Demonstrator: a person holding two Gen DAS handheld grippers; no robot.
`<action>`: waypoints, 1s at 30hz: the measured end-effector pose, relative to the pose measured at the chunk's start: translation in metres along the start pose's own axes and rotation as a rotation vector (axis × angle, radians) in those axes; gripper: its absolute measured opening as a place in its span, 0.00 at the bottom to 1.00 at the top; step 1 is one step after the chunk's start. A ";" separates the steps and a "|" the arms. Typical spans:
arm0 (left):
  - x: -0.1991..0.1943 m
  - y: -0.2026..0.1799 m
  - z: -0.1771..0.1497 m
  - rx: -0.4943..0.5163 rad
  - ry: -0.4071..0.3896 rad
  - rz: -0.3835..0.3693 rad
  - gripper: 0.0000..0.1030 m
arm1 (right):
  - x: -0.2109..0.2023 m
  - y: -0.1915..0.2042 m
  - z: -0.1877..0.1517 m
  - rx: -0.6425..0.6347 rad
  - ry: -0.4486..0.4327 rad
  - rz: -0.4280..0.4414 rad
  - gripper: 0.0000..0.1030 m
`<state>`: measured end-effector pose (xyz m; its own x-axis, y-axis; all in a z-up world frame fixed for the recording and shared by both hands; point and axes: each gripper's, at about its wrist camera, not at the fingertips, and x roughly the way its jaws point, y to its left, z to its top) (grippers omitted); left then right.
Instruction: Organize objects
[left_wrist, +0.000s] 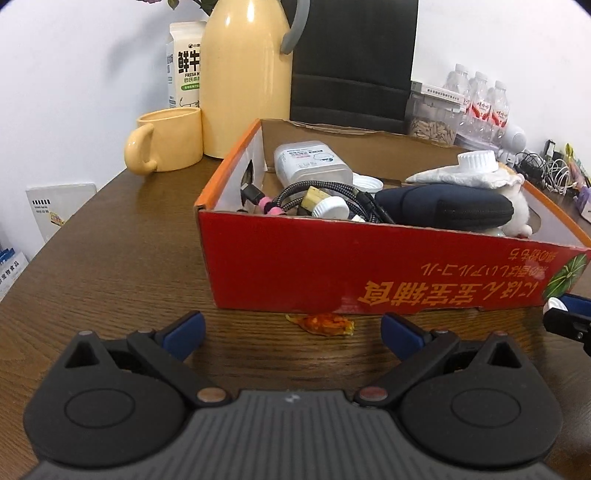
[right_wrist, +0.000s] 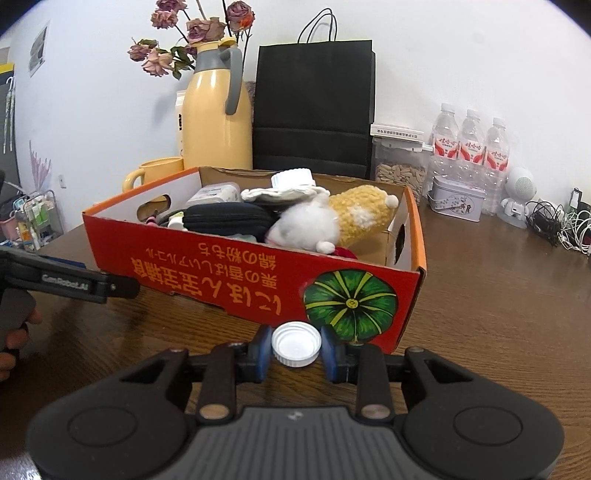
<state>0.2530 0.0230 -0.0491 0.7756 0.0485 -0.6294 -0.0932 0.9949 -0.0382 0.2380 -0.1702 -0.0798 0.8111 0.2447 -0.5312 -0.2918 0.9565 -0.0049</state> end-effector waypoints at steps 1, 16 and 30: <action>0.001 -0.002 0.000 0.006 0.003 0.005 1.00 | 0.000 0.000 0.000 0.000 0.000 0.000 0.27; -0.013 -0.033 -0.006 0.121 -0.044 -0.019 0.29 | 0.000 0.001 -0.001 0.001 0.002 0.001 0.27; -0.028 -0.033 -0.014 0.121 -0.080 -0.068 0.18 | -0.003 0.002 -0.001 -0.006 -0.014 0.001 0.27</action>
<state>0.2258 -0.0120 -0.0416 0.8254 -0.0173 -0.5643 0.0331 0.9993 0.0178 0.2346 -0.1686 -0.0790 0.8177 0.2478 -0.5197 -0.2954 0.9553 -0.0093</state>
